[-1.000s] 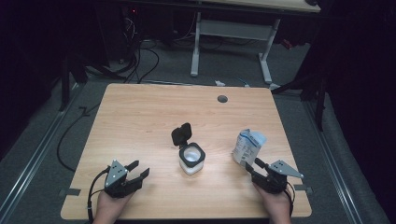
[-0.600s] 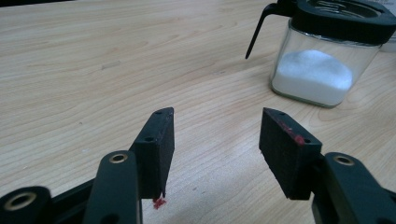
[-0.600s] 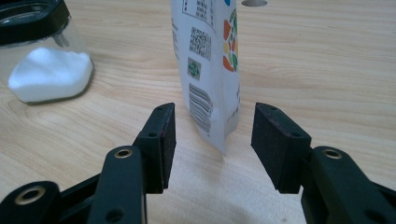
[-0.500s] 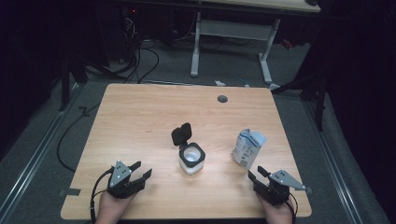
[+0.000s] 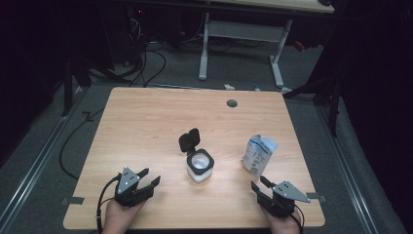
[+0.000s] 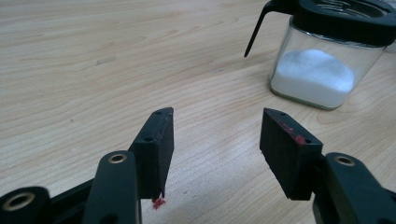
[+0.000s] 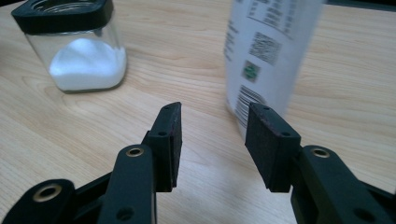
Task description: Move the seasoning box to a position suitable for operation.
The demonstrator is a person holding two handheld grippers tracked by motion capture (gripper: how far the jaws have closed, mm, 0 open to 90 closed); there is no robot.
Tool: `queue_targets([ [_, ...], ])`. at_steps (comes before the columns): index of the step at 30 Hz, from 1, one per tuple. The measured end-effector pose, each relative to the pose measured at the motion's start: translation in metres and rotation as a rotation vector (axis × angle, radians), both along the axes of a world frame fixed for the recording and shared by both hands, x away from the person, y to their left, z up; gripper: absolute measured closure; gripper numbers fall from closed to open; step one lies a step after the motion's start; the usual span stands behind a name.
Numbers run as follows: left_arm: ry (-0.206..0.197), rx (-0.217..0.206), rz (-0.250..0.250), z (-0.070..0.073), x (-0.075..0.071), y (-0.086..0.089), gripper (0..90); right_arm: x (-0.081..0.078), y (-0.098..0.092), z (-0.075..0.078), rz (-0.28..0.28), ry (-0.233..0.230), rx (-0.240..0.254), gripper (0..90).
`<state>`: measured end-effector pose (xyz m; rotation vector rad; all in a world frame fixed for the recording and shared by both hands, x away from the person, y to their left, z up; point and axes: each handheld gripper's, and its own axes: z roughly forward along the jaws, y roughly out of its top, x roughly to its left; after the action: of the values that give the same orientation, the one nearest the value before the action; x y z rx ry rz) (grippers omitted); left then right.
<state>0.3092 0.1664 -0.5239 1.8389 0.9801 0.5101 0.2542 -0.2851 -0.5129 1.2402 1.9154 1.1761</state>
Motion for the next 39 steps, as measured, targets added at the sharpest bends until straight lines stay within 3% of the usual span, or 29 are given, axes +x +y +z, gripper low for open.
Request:
queue_targets([
  [7, 0.013, 0.016, 0.014, -0.004, 0.004, -0.002, 46.4, 0.013, 0.016, -0.003, 0.043, 0.021, -0.018, 57.6],
  [19, -0.01, 0.004, 0.013, 0.002, 0.005, -0.006, 46.4, 0.042, 0.036, -0.003, 0.072, 0.027, -0.014, 58.8],
  [22, -0.004, -0.009, -0.009, 0.003, 0.005, -0.007, 54.8, 0.048, 0.039, -0.003, 0.074, 0.014, -0.026, 59.1],
  [28, 0.03, -0.006, 0.011, 0.002, 0.009, -0.01, 55.3, 0.047, 0.043, -0.007, 0.092, 0.023, -0.06, 58.4],
  [35, 0.045, -0.035, 0.037, 0.002, 0.012, -0.016, 52.1, 0.042, 0.036, -0.002, 0.09, 0.019, -0.031, 57.3],
  [39, 0.033, -0.015, 0.035, 0.001, 0.016, -0.02, 51.6, 0.042, 0.035, -0.002, 0.092, 0.023, -0.016, 56.1],
])
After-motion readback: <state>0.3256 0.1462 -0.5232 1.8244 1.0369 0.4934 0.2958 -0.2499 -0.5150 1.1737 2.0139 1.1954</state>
